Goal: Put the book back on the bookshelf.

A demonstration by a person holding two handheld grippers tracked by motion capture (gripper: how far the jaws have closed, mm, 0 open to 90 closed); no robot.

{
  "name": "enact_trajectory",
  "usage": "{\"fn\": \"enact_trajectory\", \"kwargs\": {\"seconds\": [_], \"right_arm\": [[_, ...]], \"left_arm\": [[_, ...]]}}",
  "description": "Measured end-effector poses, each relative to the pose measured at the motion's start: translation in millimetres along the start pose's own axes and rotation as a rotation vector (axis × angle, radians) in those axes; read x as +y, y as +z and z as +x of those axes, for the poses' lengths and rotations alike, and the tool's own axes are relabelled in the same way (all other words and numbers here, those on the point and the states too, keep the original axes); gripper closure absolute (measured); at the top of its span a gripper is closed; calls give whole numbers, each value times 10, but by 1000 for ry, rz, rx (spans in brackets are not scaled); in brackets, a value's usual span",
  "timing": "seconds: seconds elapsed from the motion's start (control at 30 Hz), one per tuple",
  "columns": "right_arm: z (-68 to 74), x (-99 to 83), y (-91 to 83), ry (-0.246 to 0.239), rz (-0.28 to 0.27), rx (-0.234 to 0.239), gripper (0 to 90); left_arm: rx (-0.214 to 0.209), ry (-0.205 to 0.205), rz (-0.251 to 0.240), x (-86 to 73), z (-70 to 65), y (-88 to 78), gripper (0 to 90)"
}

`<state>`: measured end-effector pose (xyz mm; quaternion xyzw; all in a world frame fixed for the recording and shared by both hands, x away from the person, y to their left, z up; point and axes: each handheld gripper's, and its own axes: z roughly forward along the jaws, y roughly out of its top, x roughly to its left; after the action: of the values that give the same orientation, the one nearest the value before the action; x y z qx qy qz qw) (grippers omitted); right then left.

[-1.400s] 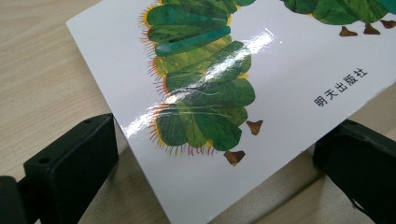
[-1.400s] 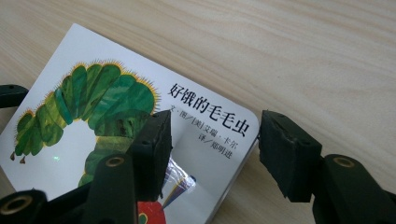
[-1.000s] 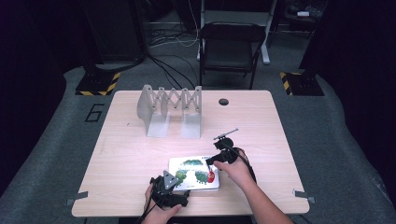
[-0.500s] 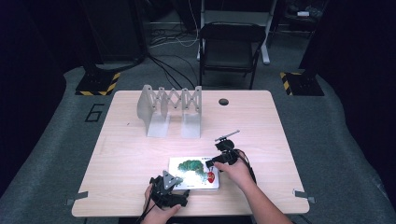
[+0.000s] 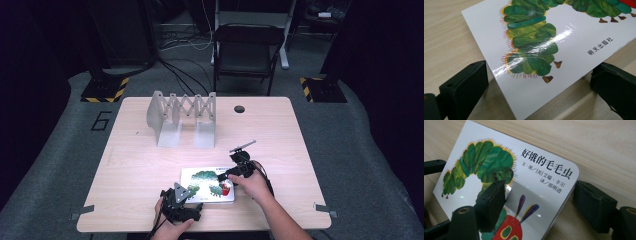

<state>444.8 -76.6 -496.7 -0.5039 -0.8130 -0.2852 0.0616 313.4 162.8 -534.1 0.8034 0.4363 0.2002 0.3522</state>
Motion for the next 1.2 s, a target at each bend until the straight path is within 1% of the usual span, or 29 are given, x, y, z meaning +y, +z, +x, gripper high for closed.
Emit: {"fn": "enact_trajectory", "kwargs": {"seconds": [0.03, 0.1, 0.13, 0.17, 0.2, 0.23, 0.27, 0.3, 0.47, 0.5, 0.53, 0.57, 0.63, 0.67, 0.7, 0.73, 0.77, 0.8, 0.87, 0.9, 0.93, 1.03, 1.07, 1.17, 1.2], "right_arm": [[5, -1, 6, -3, 2, 5, 233], [15, -2, 7, 3, 4, 4, 227], [24, -2, 11, -5, 5, -2, 215], [38, -5, 15, 0, 7, 0, 207], [40, -4, 20, -15, 6, -5, 197], [66, -4, 25, 0, 9, -9, 187], [68, -6, 28, -9, 10, -13, 183], [81, -7, 29, -2, 12, -15, 179], [97, -8, 37, -12, 10, -27, 172], [119, -8, 37, -7, 15, -32, 171], [141, -9, 44, -9, 8, -43, 170], [141, -9, 44, -9, 8, -43, 170], [175, -9, 43, -22, 10, -56, 171], [199, -5, 43, -25, 11, -62, 171], [211, -2, 40, -40, 13, -65, 174], [237, 1, 37, -41, 9, -66, 184], [248, 7, 32, -33, 10, -27, 168], [260, 11, 29, -29, 13, -30, 170], [257, 20, 33, -37, 14, -32, 171], [250, 22, 36, -33, 16, -27, 173], [231, 29, 29, -44, 18, -15, 175], [235, 33, 15, -46, 18, -11, 175], [236, 38, 7, -60, 17, -7, 174], [239, 50, -15, -66, 16, 2, 178], [226, 56, -17, -79, 19, -3, 196]], "left_arm": [[0, -1, -1, -1, -1, 0, 16], [1, -1, -1, -1, 0, -1, 16], [1, -2, -1, -2, -1, -1, 17], [2, -3, -2, -2, -2, 0, 17], [2, -2, -2, -2, -1, -1, 17], [3, -5, -3, -3, -2, 0, 18], [4, -6, -4, -4, -3, 0, 19], [5, -7, -5, -4, -4, 0, 19], [3, -9, 0, -3, -3, -5, 21], [2, -9, -1, -4, -2, -5, 20], [3, -9, -1, -4, -2, -5, 20], [2, -9, 0, -4, -2, -6, 20], [2, -8, 0, -4, -1, -6, 20], [8, -10, -8, -7, -5, 0, 20], [4, -8, -2, -5, -2, -5, 20], [6, -10, -2, -5, -2, -8, 28], [9, -6, -8, -8, 1, -5, 28], [10, -7, -6, -8, 0, -6, 28], [10, -8, -7, -8, -1, -5, 28], [8, -12, -8, -8, -3, -5, 28], [8, -12, -7, -9, -3, -5, 28], [10, -6, -7, -8, 1, -6, 28], [11, -7, -7, -8, 1, -6, 28], [11, -7, -7, -8, 1, -6, 28], [11, -7, -7, -8, 1, -6, 28]]}}
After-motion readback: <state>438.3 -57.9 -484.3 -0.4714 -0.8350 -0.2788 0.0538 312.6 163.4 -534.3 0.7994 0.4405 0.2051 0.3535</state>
